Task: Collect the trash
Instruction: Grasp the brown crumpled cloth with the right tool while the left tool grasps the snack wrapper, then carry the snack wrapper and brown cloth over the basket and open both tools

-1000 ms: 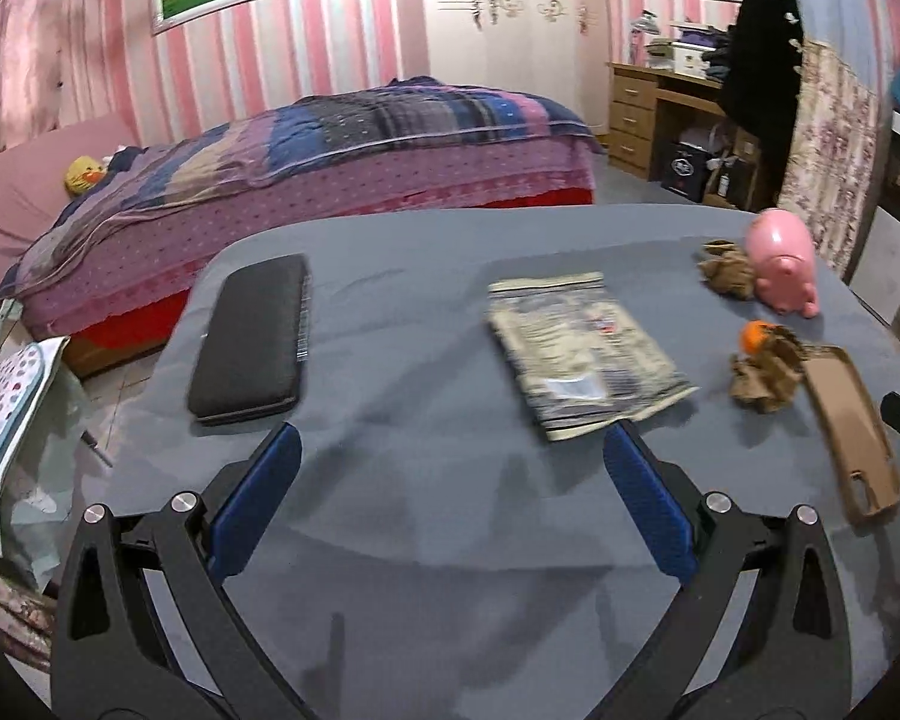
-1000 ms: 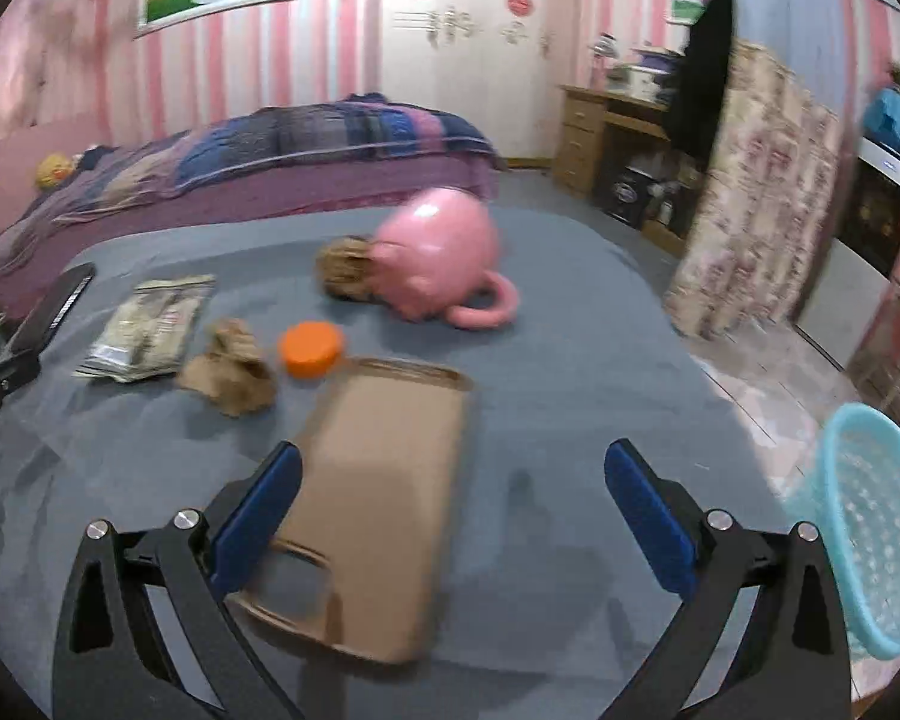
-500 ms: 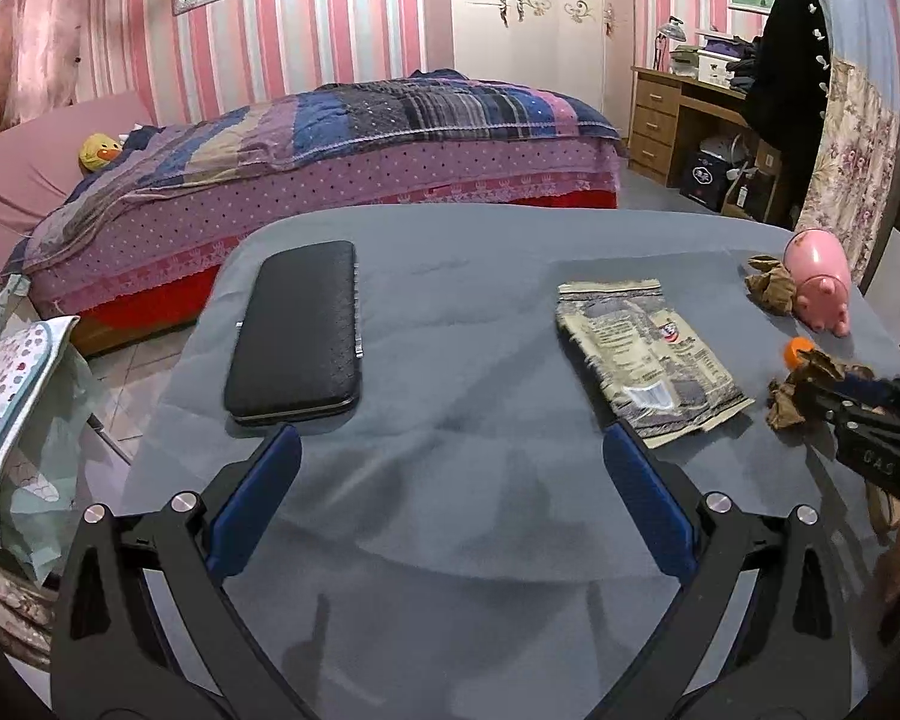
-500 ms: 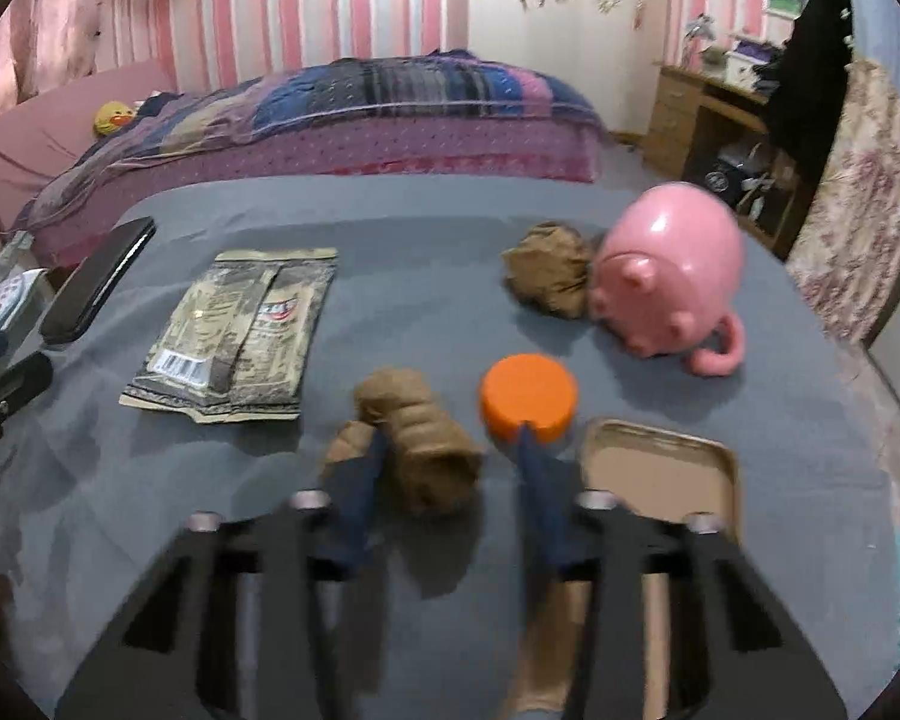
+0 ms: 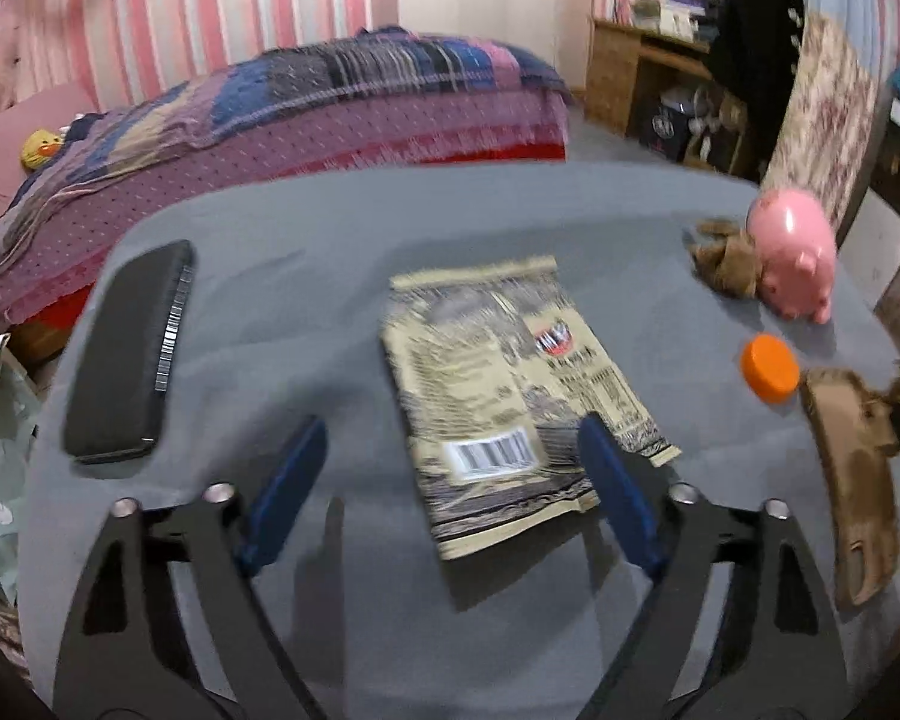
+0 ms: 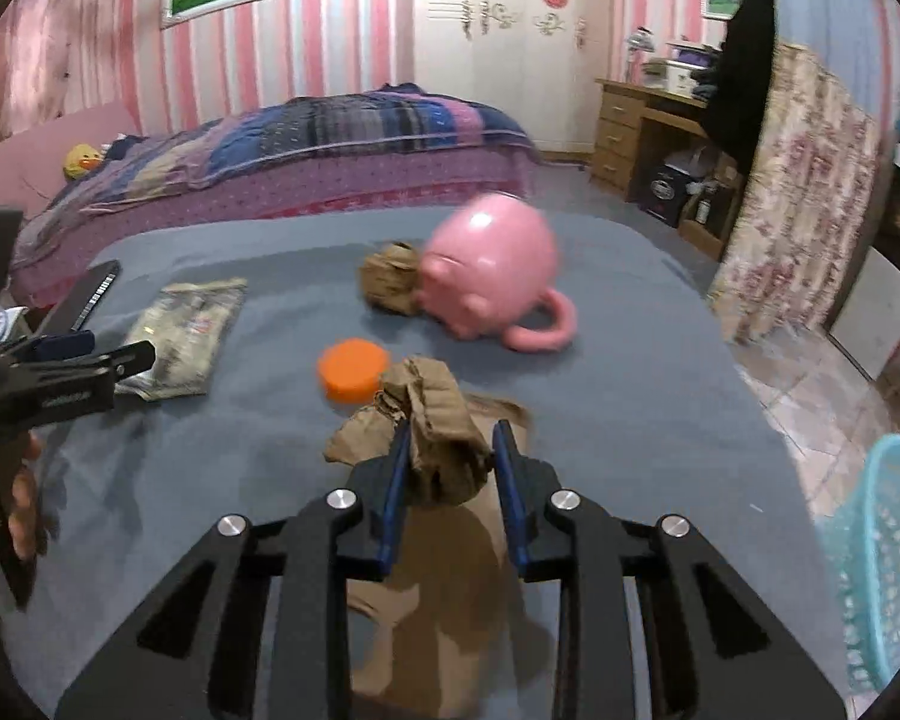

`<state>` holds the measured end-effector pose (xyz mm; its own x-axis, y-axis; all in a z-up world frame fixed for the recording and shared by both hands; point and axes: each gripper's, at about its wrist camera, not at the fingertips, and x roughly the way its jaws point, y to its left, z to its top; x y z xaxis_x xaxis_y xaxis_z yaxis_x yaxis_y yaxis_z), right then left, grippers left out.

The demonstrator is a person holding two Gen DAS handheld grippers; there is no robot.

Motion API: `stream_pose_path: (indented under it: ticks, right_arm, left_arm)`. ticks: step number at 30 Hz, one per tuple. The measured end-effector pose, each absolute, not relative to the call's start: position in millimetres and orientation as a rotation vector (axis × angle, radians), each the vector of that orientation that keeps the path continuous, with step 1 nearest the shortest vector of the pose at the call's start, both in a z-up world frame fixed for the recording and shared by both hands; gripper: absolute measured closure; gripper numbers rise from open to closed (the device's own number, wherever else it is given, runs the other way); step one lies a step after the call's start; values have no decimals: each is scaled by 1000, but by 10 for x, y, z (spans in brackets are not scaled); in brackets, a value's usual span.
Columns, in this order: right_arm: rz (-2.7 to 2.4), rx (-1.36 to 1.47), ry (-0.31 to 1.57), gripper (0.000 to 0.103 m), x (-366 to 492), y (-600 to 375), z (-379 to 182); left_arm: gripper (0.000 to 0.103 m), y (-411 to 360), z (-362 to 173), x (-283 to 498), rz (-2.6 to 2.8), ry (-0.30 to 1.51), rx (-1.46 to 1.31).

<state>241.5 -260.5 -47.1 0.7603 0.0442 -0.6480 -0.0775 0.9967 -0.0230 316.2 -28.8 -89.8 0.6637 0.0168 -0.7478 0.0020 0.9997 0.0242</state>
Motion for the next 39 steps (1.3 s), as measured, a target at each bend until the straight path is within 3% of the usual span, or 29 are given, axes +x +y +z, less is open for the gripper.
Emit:
stream_pose_path:
  ticks: [4,6,12,23,31,39]
  right_arm:
    - [27,-43,722,76,2259,-2879,-461]
    - [9,-54,722,76,2133,-2991,-428]
    - [-33,-51,691,76,1778,-3287,-309]
    - [-96,50,646,76,1663,-3950,-315]
    - [-193,98,608,76,1514,-4470,-219]
    - [-329,119,564,76,1350,-5000,-105]
  left_arm:
    - [49,-343,-980,3177,-3,866,39]
    - [72,-372,-971,3161,1,864,54]
    - [92,-335,-907,3120,28,847,37]
    - [98,-674,-391,2832,44,706,62]
    - [98,-1638,-13,2603,-116,602,111]
    - [98,-2646,32,2390,-302,578,155]
